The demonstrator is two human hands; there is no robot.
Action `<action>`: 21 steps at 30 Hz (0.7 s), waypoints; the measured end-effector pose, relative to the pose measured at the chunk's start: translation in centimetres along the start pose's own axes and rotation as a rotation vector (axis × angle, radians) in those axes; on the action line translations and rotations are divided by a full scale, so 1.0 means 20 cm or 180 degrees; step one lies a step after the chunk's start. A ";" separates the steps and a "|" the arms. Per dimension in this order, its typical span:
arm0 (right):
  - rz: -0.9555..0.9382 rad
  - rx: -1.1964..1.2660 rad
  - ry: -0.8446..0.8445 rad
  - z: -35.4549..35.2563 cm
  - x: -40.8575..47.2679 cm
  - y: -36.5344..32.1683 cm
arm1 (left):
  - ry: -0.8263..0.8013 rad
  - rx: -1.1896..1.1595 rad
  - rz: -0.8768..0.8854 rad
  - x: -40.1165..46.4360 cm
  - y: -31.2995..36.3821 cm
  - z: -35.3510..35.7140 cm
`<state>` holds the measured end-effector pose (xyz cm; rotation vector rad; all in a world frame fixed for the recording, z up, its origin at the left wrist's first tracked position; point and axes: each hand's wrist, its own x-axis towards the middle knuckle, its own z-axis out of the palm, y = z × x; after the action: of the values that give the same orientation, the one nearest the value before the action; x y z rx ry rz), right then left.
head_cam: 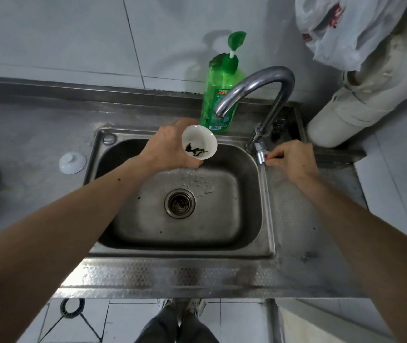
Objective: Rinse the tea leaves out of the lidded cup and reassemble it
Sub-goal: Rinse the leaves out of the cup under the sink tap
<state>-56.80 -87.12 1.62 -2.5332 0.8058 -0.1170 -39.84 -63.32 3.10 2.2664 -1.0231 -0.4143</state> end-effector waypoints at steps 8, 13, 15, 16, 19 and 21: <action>-0.0003 -0.0031 0.0003 0.00 0.00 0.00 | 0.0006 -0.0031 0.0025 0.00 -0.01 -0.02; -0.0031 -0.0107 -0.0003 0.00 0.01 -0.01 | -0.0049 -0.0062 0.0008 -0.01 -0.02 -0.03; -0.0028 -0.0133 -0.0013 -0.01 0.01 -0.01 | -0.0070 -0.0083 0.0008 -0.02 -0.02 -0.03; -0.0019 -0.0144 -0.0021 -0.01 0.01 -0.01 | -0.0077 -0.0081 0.0028 -0.02 -0.02 -0.04; 0.0000 -0.0159 -0.0016 0.00 0.01 -0.02 | -0.0087 -0.0064 0.0057 -0.03 -0.01 -0.05; 0.0003 -0.0163 -0.0013 -0.01 0.01 -0.02 | -0.0128 -0.0003 0.0044 -0.03 -0.02 -0.05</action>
<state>-56.46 -86.96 1.97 -2.5802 0.8181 -0.0921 -39.60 -62.23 3.56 2.2573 -1.0578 -0.4562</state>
